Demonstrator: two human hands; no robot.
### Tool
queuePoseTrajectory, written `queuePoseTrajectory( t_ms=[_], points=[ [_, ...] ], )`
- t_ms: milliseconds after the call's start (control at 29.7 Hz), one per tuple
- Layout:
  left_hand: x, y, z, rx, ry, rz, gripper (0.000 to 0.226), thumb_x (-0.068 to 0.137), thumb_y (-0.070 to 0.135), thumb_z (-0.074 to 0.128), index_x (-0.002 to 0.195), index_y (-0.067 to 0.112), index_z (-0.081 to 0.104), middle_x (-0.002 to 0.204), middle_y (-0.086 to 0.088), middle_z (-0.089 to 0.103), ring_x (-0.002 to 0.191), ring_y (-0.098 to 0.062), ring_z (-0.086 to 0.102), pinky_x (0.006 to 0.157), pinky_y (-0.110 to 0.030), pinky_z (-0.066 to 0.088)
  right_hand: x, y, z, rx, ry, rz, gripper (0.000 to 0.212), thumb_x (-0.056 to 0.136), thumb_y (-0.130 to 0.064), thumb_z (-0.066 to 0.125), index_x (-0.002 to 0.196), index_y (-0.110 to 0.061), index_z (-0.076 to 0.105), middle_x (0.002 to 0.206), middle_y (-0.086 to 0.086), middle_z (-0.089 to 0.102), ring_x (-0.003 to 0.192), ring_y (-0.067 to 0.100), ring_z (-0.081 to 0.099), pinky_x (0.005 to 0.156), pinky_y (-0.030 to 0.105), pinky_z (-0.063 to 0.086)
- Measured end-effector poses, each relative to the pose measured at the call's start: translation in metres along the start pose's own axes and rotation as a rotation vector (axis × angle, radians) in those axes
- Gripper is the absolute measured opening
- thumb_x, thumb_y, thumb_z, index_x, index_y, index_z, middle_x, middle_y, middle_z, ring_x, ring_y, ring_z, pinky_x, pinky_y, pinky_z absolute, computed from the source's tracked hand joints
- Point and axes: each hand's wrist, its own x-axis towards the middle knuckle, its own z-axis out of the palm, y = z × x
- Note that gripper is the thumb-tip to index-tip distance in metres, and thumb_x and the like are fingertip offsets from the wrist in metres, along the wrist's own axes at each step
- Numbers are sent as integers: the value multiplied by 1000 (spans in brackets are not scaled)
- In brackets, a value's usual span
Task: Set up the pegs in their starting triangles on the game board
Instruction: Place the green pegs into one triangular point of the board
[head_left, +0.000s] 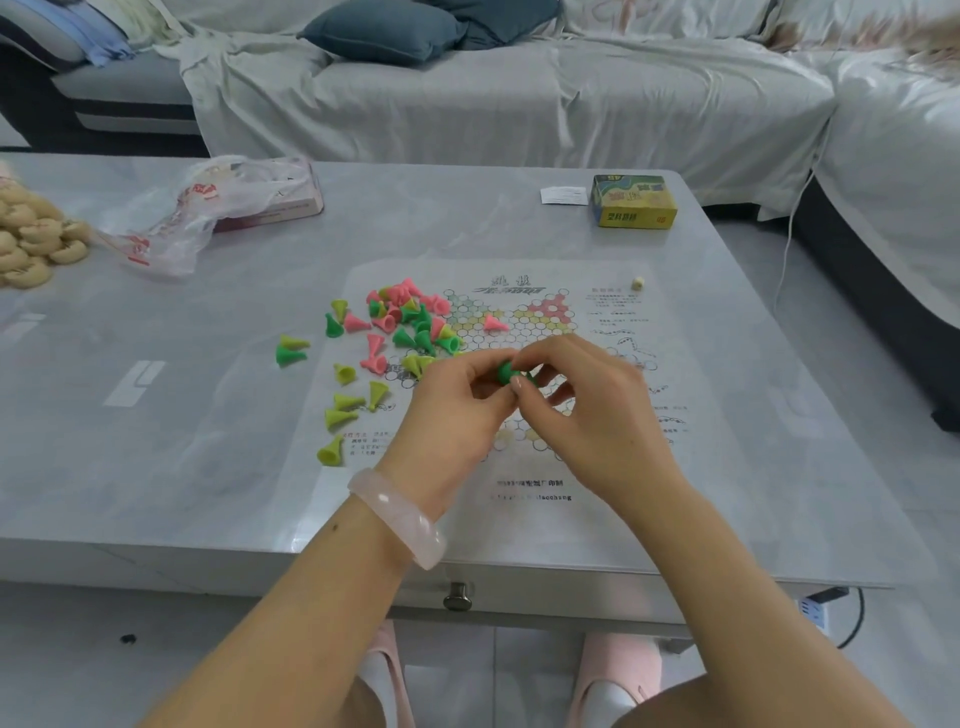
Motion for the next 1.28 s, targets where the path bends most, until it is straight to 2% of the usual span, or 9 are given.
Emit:
queuePoseTrajectory(
  t_ms=[101, 202, 303, 404, 472, 539, 741, 1011, 1280],
  points=[
    [5, -3, -2, 117, 48, -16, 28, 85, 1, 57, 104, 20, 65, 90, -2, 67, 87, -15, 63, 78, -17, 51, 4, 0, -11, 154, 76, 135, 10, 83, -10, 60, 85, -19, 65, 77, -14, 63, 78, 5, 60, 69, 15, 50],
    [8, -6, -8, 274, 148, 23, 31, 87, 3, 54, 114, 17, 62, 84, 7, 59, 79, -6, 56, 70, -7, 47, 9, 14, -30, 113, 149, 288, 8, 85, -14, 58, 85, -20, 64, 88, -8, 64, 82, 4, 59, 70, 10, 47],
    [8, -3, -14, 434, 218, 83, 27, 89, 7, 52, 110, 19, 65, 93, 4, 60, 77, 1, 53, 71, -7, 42, 6, 32, -37, -151, -64, 316, 8, 84, -19, 58, 80, -25, 62, 100, -7, 54, 96, 10, 50, 77, 15, 36],
    [9, -2, -16, 504, 235, 117, 27, 89, 9, 51, 110, 19, 65, 98, 1, 61, 78, -1, 52, 76, -13, 42, 0, 35, -35, -243, -259, 253, 6, 83, -20, 60, 81, -24, 64, 103, -10, 46, 104, 8, 36, 81, 16, 22],
    [10, -3, -16, 529, 241, 130, 27, 89, 9, 51, 110, 19, 65, 101, 2, 61, 82, -4, 53, 79, -15, 42, -1, 34, -34, -272, -298, 218, 6, 82, -21, 60, 83, -22, 66, 105, -9, 46, 107, 10, 35, 86, 21, 24],
    [10, -4, -15, 549, 241, 148, 26, 89, 9, 52, 110, 18, 65, 100, 3, 59, 79, -1, 51, 74, -7, 41, -1, 34, -33, -304, -317, 212, 6, 82, -22, 60, 84, -22, 66, 107, -8, 47, 111, 14, 36, 90, 25, 28],
    [11, -6, -13, 627, 223, 204, 27, 89, 8, 52, 110, 16, 66, 95, 8, 54, 84, -4, 49, 73, 2, 34, -1, 37, -35, -343, -374, 244, 8, 83, -22, 59, 86, -24, 66, 103, -10, 42, 115, 16, 36, 89, 23, 25],
    [11, -7, -14, 643, 219, 223, 27, 89, 7, 52, 110, 16, 66, 94, 8, 54, 77, 2, 48, 72, 6, 32, -1, 39, -35, -356, -416, 239, 11, 84, -26, 58, 90, -24, 67, 102, -12, 42, 113, 17, 39, 88, 23, 26],
    [11, -5, -15, 636, 219, 225, 27, 89, 8, 52, 110, 16, 66, 95, 7, 54, 86, -5, 49, 75, 2, 33, -1, 41, -33, -332, -415, 235, 5, 83, -25, 59, 85, -25, 64, 103, -9, 45, 110, 17, 41, 86, 23, 26]
  ],
)
